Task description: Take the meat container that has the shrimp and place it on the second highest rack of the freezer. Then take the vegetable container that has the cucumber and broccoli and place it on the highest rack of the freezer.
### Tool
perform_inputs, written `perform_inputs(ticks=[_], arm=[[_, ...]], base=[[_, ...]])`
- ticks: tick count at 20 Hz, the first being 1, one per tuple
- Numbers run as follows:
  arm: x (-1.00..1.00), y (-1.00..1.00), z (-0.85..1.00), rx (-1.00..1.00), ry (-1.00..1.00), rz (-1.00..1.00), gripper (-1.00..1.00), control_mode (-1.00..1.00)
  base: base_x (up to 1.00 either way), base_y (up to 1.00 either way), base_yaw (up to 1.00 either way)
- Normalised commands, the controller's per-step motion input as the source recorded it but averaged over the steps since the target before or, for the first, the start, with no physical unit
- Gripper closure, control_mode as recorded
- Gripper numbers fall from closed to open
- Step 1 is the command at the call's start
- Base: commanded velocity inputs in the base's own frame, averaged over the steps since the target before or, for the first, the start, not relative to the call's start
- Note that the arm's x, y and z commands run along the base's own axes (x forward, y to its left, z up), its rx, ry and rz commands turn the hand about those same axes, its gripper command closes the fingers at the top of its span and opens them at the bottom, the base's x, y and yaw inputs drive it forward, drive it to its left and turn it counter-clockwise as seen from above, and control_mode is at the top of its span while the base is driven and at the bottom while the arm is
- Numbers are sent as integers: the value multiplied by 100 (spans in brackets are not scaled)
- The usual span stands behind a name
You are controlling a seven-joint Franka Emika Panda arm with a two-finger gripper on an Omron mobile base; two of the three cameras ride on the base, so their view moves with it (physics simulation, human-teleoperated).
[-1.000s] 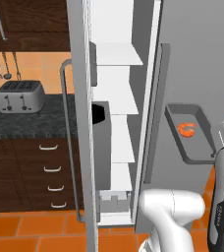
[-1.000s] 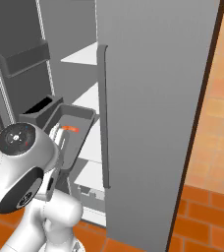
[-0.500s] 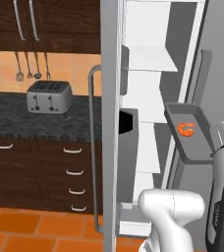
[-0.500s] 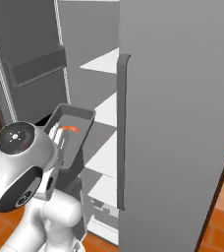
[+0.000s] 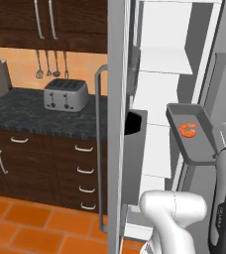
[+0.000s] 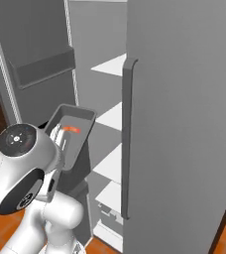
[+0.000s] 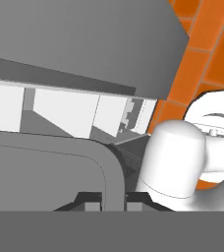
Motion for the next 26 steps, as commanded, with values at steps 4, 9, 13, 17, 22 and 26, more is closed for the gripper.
perform_inputs(ticks=[4,9,13,17,22,26], arm=[[0,0,0,0,0,0,100,100],[0,0,0,0,0,0,100,100],[0,0,0,0,0,0,100,100],[0,8,25,-2,-1,-12,100,-100],[15,-4,42,0,1,-16,100,-100],[71,-1,18,2,14,-4,100,-100]], base=[[100,-9,9],[53,0,20],[0,32,0],[0,0,0],[0,0,0],[0,0,0]])
